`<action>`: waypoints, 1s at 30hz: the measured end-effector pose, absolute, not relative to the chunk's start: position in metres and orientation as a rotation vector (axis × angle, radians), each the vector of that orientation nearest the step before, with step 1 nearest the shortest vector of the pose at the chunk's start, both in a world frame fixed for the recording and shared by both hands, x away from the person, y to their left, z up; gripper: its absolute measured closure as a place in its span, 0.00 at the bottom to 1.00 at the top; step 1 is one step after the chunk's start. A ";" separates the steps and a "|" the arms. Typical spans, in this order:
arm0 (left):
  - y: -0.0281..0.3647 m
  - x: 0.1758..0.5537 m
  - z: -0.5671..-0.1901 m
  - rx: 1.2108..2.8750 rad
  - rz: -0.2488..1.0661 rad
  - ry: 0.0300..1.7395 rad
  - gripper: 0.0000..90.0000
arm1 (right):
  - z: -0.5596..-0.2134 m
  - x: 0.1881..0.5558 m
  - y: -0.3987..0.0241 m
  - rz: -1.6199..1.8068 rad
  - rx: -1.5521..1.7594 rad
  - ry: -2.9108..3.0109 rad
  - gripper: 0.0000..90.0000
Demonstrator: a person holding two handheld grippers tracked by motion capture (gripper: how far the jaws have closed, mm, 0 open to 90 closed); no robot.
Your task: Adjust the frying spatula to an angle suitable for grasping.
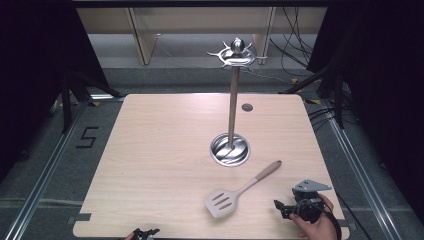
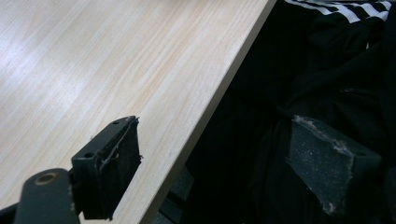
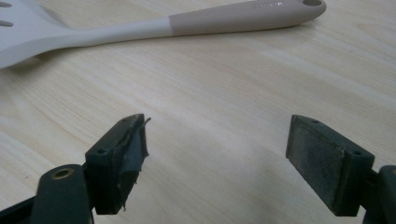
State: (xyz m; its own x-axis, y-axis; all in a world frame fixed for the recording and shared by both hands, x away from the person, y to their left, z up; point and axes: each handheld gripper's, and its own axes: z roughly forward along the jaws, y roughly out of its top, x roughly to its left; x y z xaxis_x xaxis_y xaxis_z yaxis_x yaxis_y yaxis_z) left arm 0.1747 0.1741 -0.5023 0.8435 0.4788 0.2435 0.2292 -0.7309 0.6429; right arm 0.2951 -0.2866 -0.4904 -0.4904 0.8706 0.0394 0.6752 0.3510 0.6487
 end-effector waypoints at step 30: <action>0.174 0.174 -0.502 2.404 0.545 0.520 0.18 | -0.484 0.310 -0.272 0.894 1.355 2.343 0.24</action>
State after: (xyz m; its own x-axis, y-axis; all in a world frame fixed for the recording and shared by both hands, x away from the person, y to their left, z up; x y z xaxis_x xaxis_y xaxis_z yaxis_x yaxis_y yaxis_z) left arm 0.1742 0.1745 -0.5019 0.8381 0.4828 0.2539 0.2307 -0.7355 0.6370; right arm 0.3099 -0.2719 -0.4841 -0.5155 0.8551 0.0557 0.6746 0.3649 0.6417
